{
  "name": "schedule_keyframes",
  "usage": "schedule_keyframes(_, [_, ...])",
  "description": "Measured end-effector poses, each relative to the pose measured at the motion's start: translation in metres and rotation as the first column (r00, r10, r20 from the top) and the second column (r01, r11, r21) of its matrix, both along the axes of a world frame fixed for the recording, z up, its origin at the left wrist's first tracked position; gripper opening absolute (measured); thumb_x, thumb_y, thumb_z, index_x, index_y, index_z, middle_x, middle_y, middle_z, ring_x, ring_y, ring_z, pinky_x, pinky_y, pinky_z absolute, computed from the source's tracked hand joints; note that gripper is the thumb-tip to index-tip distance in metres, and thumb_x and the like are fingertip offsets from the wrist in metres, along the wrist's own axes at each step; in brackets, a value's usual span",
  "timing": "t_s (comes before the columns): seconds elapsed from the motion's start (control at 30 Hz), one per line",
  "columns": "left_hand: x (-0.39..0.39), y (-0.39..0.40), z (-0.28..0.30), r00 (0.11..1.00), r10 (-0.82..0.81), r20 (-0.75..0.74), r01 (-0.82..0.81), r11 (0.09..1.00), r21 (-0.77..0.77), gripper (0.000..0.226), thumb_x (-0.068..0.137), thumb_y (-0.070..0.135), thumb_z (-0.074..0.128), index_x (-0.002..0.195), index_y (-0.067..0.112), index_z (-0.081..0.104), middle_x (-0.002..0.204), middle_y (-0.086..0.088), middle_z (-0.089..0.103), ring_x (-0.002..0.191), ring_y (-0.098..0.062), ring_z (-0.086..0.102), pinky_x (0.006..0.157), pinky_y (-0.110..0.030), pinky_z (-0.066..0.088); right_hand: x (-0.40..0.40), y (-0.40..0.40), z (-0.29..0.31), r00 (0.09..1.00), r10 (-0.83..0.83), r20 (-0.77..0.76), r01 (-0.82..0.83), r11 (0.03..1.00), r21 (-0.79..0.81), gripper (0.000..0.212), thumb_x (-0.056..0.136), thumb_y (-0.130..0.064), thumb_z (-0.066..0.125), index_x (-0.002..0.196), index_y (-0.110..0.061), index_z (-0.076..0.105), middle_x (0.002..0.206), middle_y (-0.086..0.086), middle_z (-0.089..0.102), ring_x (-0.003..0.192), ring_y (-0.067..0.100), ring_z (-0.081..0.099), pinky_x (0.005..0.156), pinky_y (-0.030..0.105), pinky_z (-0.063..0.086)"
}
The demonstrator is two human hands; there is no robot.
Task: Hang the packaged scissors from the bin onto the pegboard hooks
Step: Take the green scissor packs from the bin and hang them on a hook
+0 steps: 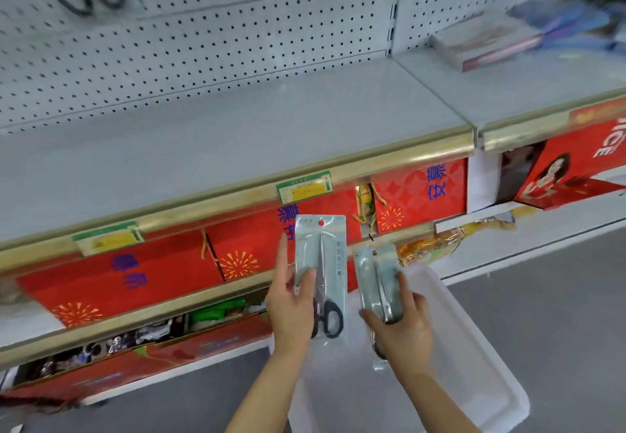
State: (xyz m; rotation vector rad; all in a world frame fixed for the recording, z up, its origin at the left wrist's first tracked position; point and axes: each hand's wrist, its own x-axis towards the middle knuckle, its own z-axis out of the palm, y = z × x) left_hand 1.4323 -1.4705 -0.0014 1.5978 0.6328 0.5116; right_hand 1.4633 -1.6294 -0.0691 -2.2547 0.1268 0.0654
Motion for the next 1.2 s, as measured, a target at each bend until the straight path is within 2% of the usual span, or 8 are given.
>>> schedule_keyframes(0.07, [0.001,0.011,0.032,0.998,0.032,0.058,-0.032,0.999,0.011,0.061,0.092,0.012,0.066,0.143,0.038,0.045,0.137,0.011,0.059,0.119,-0.002,0.056,0.102,-0.023,0.046,0.007,0.017,0.038,0.995,0.001,0.096,-0.006,0.999,0.048,0.100,0.063,-0.040,0.086,0.147,-0.035,0.033,0.115,0.001,0.048,0.102,0.022,0.057,0.077,0.037,0.050])
schedule_keyframes(0.2, [0.001,0.030,0.099,0.961,0.122,0.250,-0.119,0.993,-0.026,0.049,0.090,0.000,0.065,0.130,0.026,0.056,0.125,0.005,0.066,0.105,0.011,0.061,0.086,-0.005,0.047,0.014,0.049,0.116,0.973,0.011,0.229,-0.037,0.993,0.110,0.101,0.066,-0.045,0.083,0.150,-0.038,0.026,0.121,0.003,0.046,0.110,0.019,0.050,0.083,0.037,0.046])
schedule_keyframes(0.3, [-0.001,0.048,0.138,0.929,0.166,0.332,-0.157,0.986,-0.055,0.051,0.089,0.001,0.067,0.132,0.028,0.060,0.129,-0.001,0.066,0.114,-0.002,0.062,0.096,-0.020,0.051,0.014,0.069,0.168,0.937,0.007,0.349,-0.071,0.982,0.172,0.101,0.065,-0.045,0.084,0.149,-0.038,0.028,0.123,0.005,0.047,0.112,0.021,0.050,0.082,0.035,0.044])
schedule_keyframes(0.47, [-0.002,0.075,0.195,0.875,0.274,0.399,-0.245,0.962,-0.125,0.033,0.085,0.009,0.074,0.108,0.032,0.070,0.082,0.008,0.067,0.071,0.003,0.059,0.072,-0.019,0.049,0.008,0.101,0.238,0.892,0.001,0.453,-0.141,0.951,0.275,0.098,0.065,-0.043,0.084,0.148,-0.038,0.032,0.127,0.005,0.047,0.112,0.014,0.047,0.083,0.025,0.036])
schedule_keyframes(0.57, [-0.003,0.092,0.230,0.837,0.313,0.448,-0.272,0.950,-0.157,0.015,0.084,0.009,0.075,0.092,0.021,0.071,0.073,0.010,0.066,0.064,0.002,0.057,0.067,-0.019,0.047,0.006,0.118,0.269,0.867,0.005,0.499,-0.199,0.921,0.336,0.098,0.066,-0.039,0.085,0.148,-0.037,0.031,0.119,0.001,0.046,0.093,-0.005,0.038,0.073,0.012,0.031])
schedule_keyframes(0.7, [-0.004,0.116,0.270,0.783,0.379,0.492,-0.313,0.925,-0.214,0.011,0.081,0.012,0.078,0.081,0.020,0.070,0.065,0.012,0.058,0.062,-0.005,0.049,0.063,-0.021,0.044,0.002,0.142,0.307,0.847,0.025,0.532,-0.268,0.883,0.386,0.098,0.068,-0.039,0.084,0.148,-0.041,0.027,0.113,-0.004,0.043,0.084,-0.008,0.042,0.072,0.019,0.033])
schedule_keyframes(0.93, [0.004,0.158,0.326,0.731,0.380,0.568,-0.328,0.924,-0.196,0.010,0.083,0.015,0.077,0.090,0.014,0.072,0.074,0.001,0.059,0.068,-0.013,0.052,0.071,-0.032,0.050,0.004,0.183,0.358,0.805,0.042,0.591,-0.326,0.865,0.382,0.097,0.069,-0.040,0.082,0.148,-0.041,0.026,0.116,-0.007,0.041,0.080,-0.010,0.035,0.074,0.019,0.030])
schedule_keyframes(1.2, [0.027,0.182,0.354,0.710,0.314,0.630,-0.304,0.944,-0.128,0.050,0.086,0.011,0.074,0.129,0.033,0.062,0.079,0.012,0.054,0.058,0.006,0.048,0.063,-0.004,0.045,0.019,0.213,0.385,0.768,0.017,0.640,-0.339,0.859,0.383,0.098,0.068,-0.037,0.083,0.149,-0.037,0.029,0.112,-0.006,0.040,0.090,-0.036,0.032,0.068,0.015,0.027])
